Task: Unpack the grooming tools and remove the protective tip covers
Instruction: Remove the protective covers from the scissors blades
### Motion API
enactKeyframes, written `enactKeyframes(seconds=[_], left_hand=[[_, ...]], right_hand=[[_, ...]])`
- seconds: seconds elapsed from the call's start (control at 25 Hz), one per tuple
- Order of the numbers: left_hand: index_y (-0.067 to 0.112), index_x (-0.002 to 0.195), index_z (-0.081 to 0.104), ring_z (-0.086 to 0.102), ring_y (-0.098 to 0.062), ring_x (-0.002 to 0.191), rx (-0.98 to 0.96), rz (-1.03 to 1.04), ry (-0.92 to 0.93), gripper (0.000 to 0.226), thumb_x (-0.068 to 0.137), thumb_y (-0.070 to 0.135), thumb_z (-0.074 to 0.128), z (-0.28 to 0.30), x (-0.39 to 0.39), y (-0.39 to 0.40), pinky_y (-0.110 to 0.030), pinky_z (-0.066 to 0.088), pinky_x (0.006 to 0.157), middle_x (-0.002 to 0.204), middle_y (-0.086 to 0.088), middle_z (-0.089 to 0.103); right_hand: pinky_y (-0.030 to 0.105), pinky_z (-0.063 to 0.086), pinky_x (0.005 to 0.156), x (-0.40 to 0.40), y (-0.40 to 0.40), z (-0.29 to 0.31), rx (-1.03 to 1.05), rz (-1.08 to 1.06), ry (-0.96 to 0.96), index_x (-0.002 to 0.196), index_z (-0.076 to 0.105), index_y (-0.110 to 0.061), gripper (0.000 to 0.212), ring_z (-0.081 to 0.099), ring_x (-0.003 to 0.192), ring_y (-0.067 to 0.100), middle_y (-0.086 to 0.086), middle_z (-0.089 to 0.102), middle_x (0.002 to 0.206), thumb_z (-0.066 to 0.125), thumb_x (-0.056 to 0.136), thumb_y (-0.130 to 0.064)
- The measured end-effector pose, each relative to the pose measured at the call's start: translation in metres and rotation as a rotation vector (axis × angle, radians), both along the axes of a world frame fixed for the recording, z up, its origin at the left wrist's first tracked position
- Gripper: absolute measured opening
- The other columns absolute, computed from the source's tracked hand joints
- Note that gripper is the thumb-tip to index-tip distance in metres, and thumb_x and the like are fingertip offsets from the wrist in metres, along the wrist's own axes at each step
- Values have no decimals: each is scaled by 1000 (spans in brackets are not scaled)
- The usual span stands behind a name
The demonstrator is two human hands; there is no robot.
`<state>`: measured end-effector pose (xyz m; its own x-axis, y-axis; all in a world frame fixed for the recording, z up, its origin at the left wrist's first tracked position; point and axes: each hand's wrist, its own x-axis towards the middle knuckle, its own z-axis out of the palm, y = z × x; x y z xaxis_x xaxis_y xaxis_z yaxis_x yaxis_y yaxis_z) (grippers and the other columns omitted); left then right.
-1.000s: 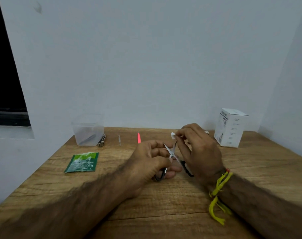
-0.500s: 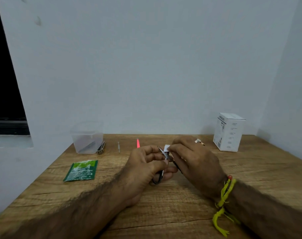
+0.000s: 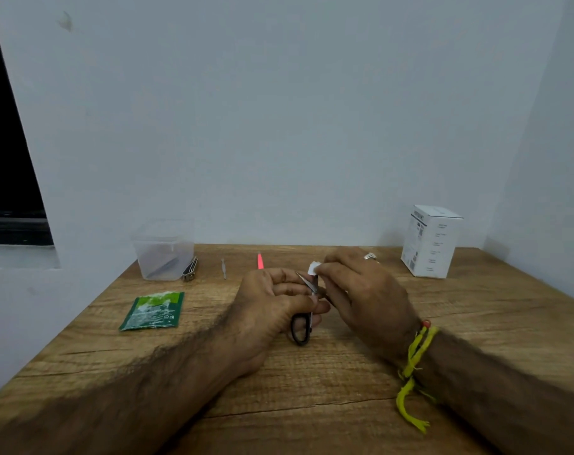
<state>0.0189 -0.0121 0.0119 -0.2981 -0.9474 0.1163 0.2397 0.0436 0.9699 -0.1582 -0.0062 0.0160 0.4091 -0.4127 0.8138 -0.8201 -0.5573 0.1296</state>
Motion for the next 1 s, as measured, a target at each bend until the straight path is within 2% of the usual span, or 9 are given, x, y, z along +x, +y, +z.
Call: enactKeyframes(seconds=[0.36, 0.56, 0.76, 1.0], left_hand=[[-5, 104, 67, 77, -34, 83, -1, 4, -8, 28, 79, -16, 73, 0, 1, -1, -38, 64, 68, 90, -21, 77], [-6, 106, 65, 77, -34, 83, -3, -2, -2, 29, 79, -16, 73, 0, 1, -1, -36, 64, 66, 90, -22, 77], [-4, 104, 66, 78, -33, 84, -8, -7, 16, 28, 79, -16, 73, -2, 0, -3, -36, 64, 67, 90, -22, 77], [-3, 101, 68, 77, -34, 84, -20, -10, 11, 26, 80, -16, 73, -4, 1, -4, -35, 63, 66, 88, -21, 77]], right_hand=[[47, 54, 70, 3, -1, 1, -3, 43, -25, 101, 70, -4, 16, 65, 83, 30, 11, 67, 95, 65, 86, 1], [46, 54, 75, 1, -5, 1, 11, 81, -88, 101, 72, -1, 15, 66, 86, 30, 12, 69, 95, 68, 88, 5], [45, 54, 74, -3, -4, 1, -6, 86, -116, 101, 72, -1, 14, 66, 86, 26, 9, 69, 95, 69, 89, 2], [45, 54, 69, -1, -1, 1, 22, 72, -57, 100, 73, -6, 12, 66, 82, 26, 6, 68, 94, 65, 91, -4]])
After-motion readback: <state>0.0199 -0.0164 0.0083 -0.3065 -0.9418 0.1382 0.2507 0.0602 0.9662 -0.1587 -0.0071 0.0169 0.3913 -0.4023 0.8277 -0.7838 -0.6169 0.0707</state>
